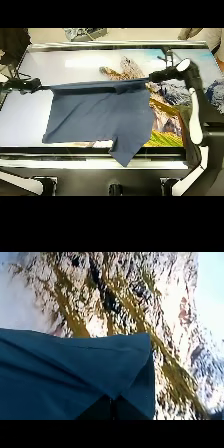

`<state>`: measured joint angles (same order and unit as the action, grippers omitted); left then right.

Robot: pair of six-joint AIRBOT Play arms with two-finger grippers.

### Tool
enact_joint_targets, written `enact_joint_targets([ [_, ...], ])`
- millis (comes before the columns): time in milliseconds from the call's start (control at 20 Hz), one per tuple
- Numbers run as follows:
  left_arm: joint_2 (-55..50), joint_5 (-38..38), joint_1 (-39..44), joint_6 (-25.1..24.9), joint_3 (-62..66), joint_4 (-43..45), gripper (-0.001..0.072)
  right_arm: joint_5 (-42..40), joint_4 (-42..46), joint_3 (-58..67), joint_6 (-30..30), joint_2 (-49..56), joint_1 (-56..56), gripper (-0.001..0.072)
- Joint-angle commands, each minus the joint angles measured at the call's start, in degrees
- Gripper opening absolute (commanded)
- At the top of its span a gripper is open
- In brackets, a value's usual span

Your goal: Fold the shirts.

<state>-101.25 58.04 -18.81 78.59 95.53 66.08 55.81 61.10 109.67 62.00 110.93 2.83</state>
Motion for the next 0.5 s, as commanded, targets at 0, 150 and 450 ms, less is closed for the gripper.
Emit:
enact_joint_targets([
  [0, -5.5, -7.0, 0.2, -0.2, -0.2, -0.5, 0.0029, -9.2, -4.5, 0.0, 1.9, 4.7, -2.3, 0.0039],
  [150, -5.0, -4.1, -0.4, -3.5, 1.1, -0.5, 0.0029, -0.3, -2.8, 0.0, -2.0, 2.0, -2.1, 0.0039],
  [450, -5.6, 22.6, -2.9, -3.8, 7.0, 0.3, 0.0028, 30.2, 10.3, -1.6, 0.3, -2.2, -3.3, 0.0039],
])
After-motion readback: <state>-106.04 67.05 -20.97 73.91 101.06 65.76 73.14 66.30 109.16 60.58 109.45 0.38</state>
